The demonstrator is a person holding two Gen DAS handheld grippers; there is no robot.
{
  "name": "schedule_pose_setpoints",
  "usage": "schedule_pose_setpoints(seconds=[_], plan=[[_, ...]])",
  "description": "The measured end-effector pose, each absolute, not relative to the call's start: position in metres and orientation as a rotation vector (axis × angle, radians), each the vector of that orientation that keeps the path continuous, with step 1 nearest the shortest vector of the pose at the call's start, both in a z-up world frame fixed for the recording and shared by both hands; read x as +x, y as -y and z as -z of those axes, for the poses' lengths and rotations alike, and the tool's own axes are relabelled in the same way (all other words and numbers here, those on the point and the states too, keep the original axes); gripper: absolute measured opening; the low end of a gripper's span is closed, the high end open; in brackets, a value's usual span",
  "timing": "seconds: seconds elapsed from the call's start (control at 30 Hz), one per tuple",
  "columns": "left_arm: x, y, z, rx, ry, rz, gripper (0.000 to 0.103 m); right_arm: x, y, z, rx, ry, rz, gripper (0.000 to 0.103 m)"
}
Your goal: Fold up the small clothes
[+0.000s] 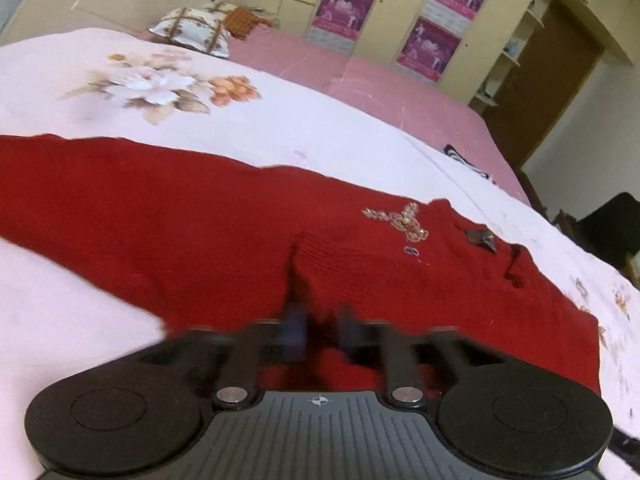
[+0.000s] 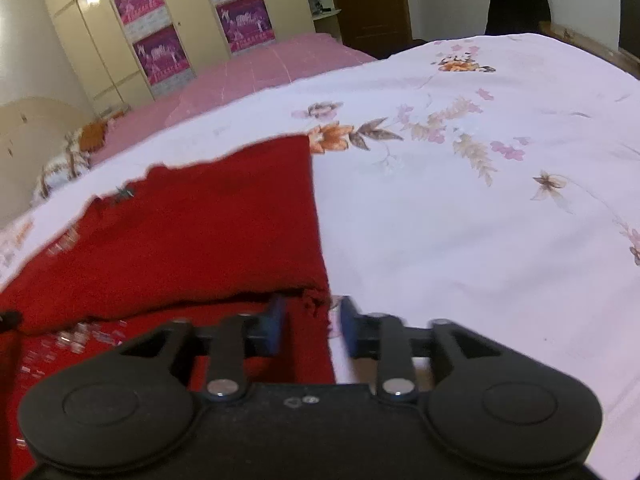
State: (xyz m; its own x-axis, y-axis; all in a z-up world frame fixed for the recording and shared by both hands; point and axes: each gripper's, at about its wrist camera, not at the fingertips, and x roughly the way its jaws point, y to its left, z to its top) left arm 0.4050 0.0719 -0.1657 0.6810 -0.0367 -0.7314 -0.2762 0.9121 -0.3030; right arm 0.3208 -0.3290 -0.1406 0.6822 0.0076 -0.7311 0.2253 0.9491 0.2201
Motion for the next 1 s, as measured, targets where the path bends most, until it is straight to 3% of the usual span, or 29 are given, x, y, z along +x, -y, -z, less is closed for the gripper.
schedule_pose_setpoints(seconds=[0.03,0.07,0.23,0.6,0.63,0.7,0.8,0.93,1.0], plan=[[0.397,-0.073,0.160,-0.402,-0.777,-0.154,0.082,0.317,0.330,0.134,0.311,-0.792,0.120,0.050],[0.390,-0.074,0.154,-0.383,-0.732,-0.165,0.086,0.315,0.331,0.129,0.307,-0.773,0.118,0.052],[0.397,-0.052,0.141,-0.291,-0.698,-0.067,0.086,0.334,0.339,0.120,0.307,-0.722,0.125,0.054],[0.444,-0.021,0.186,-0.174,-0.787,-0.072,0.086,0.425,0.356,0.158,0.422,-0.775,0.109,0.052],[0.445,-0.020,0.187,-0.171,-0.785,-0.075,0.086,0.430,0.358,0.160,0.431,-0.776,0.110,0.050],[0.447,-0.018,0.188,-0.164,-0.780,-0.081,0.086,0.439,0.359,0.163,0.443,-0.771,0.096,0.029],[0.447,-0.015,0.187,-0.153,-0.783,-0.091,0.086,0.447,0.354,0.164,0.448,-0.790,0.063,0.012],[0.448,-0.015,0.193,-0.138,-0.774,-0.087,0.086,0.435,0.340,0.150,0.246,-0.701,0.175,0.006],[0.450,-0.012,0.196,-0.091,-0.759,-0.108,0.086,0.439,0.345,0.160,0.213,-0.742,0.238,0.001]])
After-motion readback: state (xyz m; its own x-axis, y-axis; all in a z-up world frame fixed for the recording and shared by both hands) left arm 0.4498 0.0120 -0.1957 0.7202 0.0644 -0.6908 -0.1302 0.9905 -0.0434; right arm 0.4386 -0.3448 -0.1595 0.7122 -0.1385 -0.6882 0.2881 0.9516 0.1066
